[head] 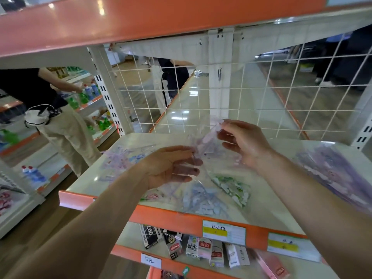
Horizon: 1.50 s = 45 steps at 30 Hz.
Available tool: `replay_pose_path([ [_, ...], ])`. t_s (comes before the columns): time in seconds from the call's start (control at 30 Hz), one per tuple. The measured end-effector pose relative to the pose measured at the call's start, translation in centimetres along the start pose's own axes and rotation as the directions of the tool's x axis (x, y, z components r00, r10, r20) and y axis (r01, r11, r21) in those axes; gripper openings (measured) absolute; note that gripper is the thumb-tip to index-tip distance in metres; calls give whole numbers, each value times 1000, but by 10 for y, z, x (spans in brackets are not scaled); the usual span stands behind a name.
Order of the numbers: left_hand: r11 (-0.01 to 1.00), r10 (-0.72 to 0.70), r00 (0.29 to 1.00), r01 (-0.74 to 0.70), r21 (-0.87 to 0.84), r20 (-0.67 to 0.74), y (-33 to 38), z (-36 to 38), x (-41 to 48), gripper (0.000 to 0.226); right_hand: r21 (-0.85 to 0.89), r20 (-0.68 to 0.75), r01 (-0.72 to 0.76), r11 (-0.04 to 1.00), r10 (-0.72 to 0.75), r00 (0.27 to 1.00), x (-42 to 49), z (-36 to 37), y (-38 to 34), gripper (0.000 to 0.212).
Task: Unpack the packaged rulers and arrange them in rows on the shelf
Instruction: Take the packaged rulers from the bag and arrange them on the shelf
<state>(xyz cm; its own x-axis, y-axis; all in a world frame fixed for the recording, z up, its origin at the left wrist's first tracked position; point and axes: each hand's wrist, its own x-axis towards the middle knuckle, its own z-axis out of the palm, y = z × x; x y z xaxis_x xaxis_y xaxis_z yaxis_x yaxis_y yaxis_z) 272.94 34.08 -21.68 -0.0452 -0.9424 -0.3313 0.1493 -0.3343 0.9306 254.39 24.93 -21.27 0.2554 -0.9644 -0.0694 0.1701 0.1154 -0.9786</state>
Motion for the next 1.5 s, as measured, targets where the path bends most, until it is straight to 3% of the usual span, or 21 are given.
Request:
replay_pose_path([
  [0.33, 999, 4, 999, -6, 48, 54, 3, 43, 34, 19, -65, -199, 125, 990, -135, 971, 2, -84, -31, 12],
  [0.47, 999, 21, 999, -22, 33, 36, 5, 59, 46, 19, -195, -237, 84, 977, -130, 963, -7, -115, -41, 19],
  [0.57, 999, 19, 998, -22, -37, -66, 8, 65, 54, 18, -280, -276, 43, 959, -123, 953, -10, -126, -32, 20],
  [0.7, 994, -10, 991, -4, -106, -133, 9, 60, 58, 18, -226, -279, -43, 973, -23, 960, -1, -121, -12, 11],
  [0.93, 991, -1, 988, -19, -130, -152, 5, 35, 48, 19, -189, -259, -95, 977, 44, 965, 20, -100, 5, 15],
  [1.0, 987, -11, 980, -22, -160, -199, 4, 30, 43, 18, -476, -270, -119, 871, -16, 963, 26, -102, 10, 26],
  [1.07, 978, 1, 979, -42, -203, -202, 4, 32, 40, 20, -805, -227, -110, 583, -131, 965, 25, -104, 11, 43],
  [1.1, 972, 14, 986, -53, -230, -167, 4, 36, 38, 22, -861, -200, -84, 501, -183, 963, 20, -102, 10, 46],
  [1.13, 965, 28, 992, -60, -257, -124, 5, 42, 38, 26, -867, -164, -33, 498, -222, 961, 14, -97, 7, 44],
  [1.2, 952, 42, 997, -61, -300, -70, 5, 57, 40, 32, -786, -83, 88, 612, -246, 966, -2, -85, 1, 30],
  [1.3, 949, 48, 999, -47, -310, -5, 7, 89, 46, 30, -562, 72, 174, 809, -162, 984, -28, -68, -4, 18],
  [1.4, 950, 48, 997, -25, -310, 65, 9, 118, 51, 38, -456, 111, 173, 873, -137, 984, -41, -75, -9, 12],
  [1.5, 962, 8, 993, 25, -273, 118, 8, 138, 52, 19, -434, 33, 156, 887, -157, 987, -43, -99, -14, 18],
])
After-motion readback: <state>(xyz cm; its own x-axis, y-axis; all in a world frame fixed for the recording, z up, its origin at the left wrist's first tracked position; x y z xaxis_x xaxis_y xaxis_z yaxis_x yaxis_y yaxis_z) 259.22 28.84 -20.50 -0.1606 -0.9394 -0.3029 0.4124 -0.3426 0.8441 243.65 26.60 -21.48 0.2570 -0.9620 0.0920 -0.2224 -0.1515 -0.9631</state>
